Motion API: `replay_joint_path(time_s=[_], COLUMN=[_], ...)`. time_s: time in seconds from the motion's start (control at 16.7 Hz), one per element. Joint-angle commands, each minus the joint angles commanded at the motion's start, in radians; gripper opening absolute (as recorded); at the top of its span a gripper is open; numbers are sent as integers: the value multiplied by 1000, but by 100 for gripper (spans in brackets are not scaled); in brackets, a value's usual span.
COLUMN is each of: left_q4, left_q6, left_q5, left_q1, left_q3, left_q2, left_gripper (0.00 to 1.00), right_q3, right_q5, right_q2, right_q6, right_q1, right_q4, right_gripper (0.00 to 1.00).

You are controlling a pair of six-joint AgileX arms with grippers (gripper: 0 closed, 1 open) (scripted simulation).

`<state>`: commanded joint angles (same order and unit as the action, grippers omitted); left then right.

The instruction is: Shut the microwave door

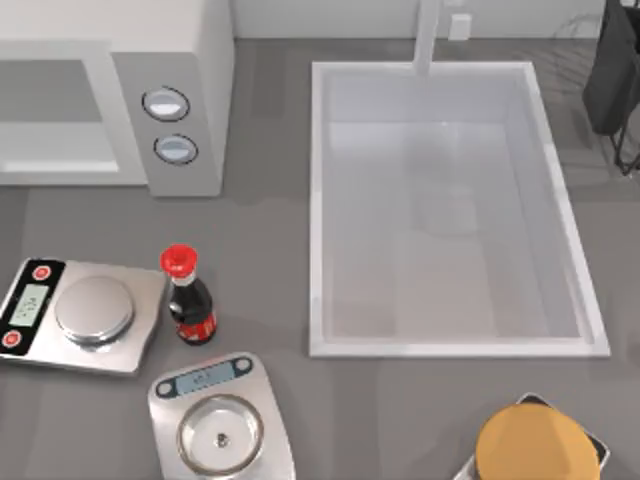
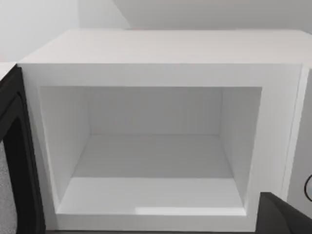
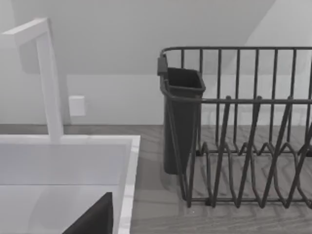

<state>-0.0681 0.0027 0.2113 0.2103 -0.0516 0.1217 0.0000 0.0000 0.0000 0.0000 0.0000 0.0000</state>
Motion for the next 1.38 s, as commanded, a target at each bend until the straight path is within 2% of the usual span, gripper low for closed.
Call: replay_joint_path(time_s=[0.18,0.3,0.66,0.78,0.9,1.14,1.26,1.38], left_q4=[-22,-32,-34,-29,-21,3,13,17], left_q6=[0,0,1,1,2,3,3,4], left_q5=[136,193,211,248,328,545,607,628], left_q1=[136,194,211,249,329,545,607,629], left_q3=[24,37,38,26,5,-44,-63,-71], left_q2=[-2,-5,-5,3,16,43,52,56], left_gripper=[0,0,0,0,0,0,0,0], right_q3=[0,0,0,0,0,0,0,0], right_q5=[0,0,0,0,0,0,0,0], right_q2=[0,0,0,0,0,0,0,0], right_q6=[0,0,0,0,0,0,0,0], right_q1=[0,0,0,0,0,0,0,0], right_q4=[0,0,0,0,0,0,0,0], right_gripper=[100,100,100,100,100,100,100,100])
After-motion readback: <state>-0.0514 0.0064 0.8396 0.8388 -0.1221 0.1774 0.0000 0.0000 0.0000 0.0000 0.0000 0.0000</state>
